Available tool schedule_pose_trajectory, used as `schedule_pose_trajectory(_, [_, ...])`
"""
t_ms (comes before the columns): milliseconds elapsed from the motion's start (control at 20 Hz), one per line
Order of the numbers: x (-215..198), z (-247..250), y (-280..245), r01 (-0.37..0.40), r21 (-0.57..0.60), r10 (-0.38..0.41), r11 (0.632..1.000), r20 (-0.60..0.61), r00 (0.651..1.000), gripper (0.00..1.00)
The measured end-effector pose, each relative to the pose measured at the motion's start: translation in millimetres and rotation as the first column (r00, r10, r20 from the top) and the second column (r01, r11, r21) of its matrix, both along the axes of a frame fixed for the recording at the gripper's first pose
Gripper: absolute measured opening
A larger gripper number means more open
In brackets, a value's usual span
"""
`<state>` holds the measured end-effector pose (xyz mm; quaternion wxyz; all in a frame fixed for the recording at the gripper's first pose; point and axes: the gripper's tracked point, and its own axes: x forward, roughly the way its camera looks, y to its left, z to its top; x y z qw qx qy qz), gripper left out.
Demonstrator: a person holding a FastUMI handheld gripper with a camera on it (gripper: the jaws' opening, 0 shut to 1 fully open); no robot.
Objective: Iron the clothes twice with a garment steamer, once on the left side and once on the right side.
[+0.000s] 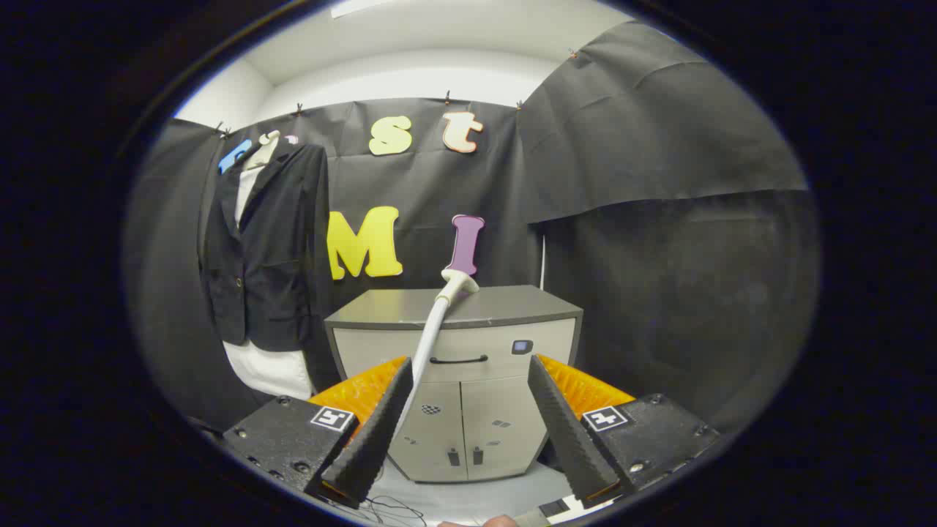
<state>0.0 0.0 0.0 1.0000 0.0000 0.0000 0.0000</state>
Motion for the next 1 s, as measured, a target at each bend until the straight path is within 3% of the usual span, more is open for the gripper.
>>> schedule_pose_trajectory(200, [-3.0,-1.9,8.1,-0.033,0.037,0.034,0.999,-0.029,0.999,0.99])
schedule_pose_trajectory(550, [-2.1,12.8,14.4,-0.032,-0.010,0.032,0.999,0.002,0.999,0.98])
schedule_pose_trajectory(1000, [21.3,56.7,34.5,-0.022,0.019,0.021,1.000,0.047,0.999,0.98])
